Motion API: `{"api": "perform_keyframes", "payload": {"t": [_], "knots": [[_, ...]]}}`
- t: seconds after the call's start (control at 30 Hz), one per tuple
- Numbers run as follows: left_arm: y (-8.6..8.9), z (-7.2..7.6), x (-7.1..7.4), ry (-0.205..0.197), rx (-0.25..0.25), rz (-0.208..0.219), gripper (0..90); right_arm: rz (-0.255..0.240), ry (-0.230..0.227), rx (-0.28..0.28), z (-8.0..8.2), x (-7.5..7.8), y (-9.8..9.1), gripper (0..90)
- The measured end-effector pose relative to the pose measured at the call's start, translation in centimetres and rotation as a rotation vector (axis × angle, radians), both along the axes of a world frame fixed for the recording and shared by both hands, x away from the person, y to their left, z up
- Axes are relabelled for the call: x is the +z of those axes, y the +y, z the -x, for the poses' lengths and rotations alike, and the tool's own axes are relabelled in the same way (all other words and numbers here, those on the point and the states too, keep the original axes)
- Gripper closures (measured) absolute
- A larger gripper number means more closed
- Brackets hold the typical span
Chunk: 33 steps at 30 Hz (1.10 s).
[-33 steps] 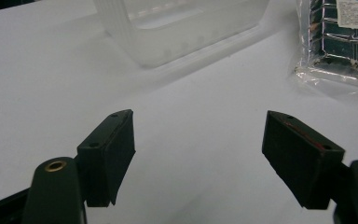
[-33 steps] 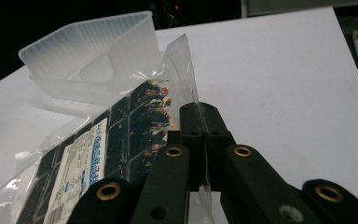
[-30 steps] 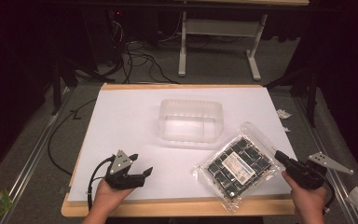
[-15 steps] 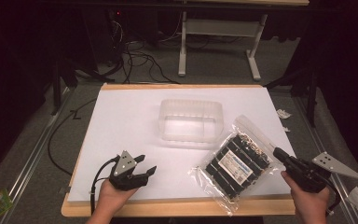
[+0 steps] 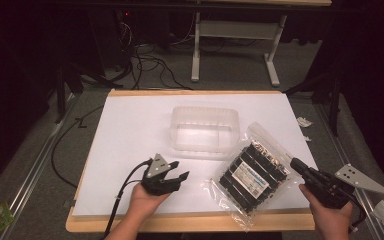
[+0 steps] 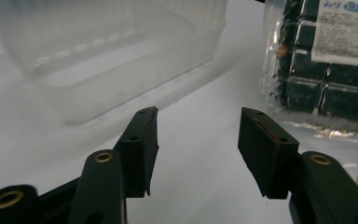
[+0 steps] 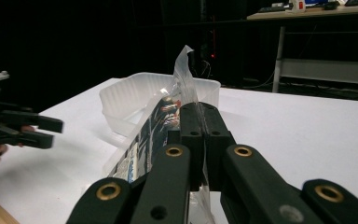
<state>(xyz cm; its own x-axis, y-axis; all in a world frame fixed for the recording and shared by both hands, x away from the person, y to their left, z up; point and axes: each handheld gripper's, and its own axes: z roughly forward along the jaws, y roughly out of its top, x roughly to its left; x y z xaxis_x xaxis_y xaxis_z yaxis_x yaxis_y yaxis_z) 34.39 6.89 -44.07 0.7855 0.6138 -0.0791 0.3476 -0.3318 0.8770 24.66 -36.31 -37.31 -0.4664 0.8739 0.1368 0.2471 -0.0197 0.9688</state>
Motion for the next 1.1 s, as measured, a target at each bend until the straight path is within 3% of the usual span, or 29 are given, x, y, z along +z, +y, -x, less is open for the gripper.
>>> {"api": "perform_keyframes", "payload": {"t": [0.3, 0.57, 0.63, 0.7, 0.8, 0.9, 1.1], "knots": [[-8.7, -2.6, 1.0, -0.001, -0.070, 0.020, 58.6, -0.015, -0.001, 0.007, 0.0, -0.2, -0.3, 90.0], [-12.8, -4.5, 4.1, -0.025, -0.097, 0.057, 61.9, -0.021, -0.008, 0.014, 0.0, 0.0, -0.1, 90.0], [-13.7, -5.0, 4.5, -0.016, -0.113, 0.041, 63.0, -0.024, -0.010, 0.019, 0.1, 0.0, 0.0, 90.0], [-14.4, -5.5, 4.4, 0.038, -0.157, 0.033, 65.7, -0.023, -0.014, 0.025, 0.1, 0.0, 0.0, 90.0], [-14.5, -6.1, 3.9, 0.088, -0.174, 0.042, 77.0, -0.021, -0.014, 0.027, 0.1, 0.0, 0.0, 90.0], [-14.4, -5.7, 3.6, 0.067, -0.166, 0.033, 90.0, -0.025, -0.011, 0.027, 0.1, -0.2, 0.0, 90.0], [-12.6, -4.2, 4.2, -0.003, -0.137, 0.054, 90.0, -0.040, -0.022, 0.044, 0.0, 0.2, 0.3, 90.0]]}}
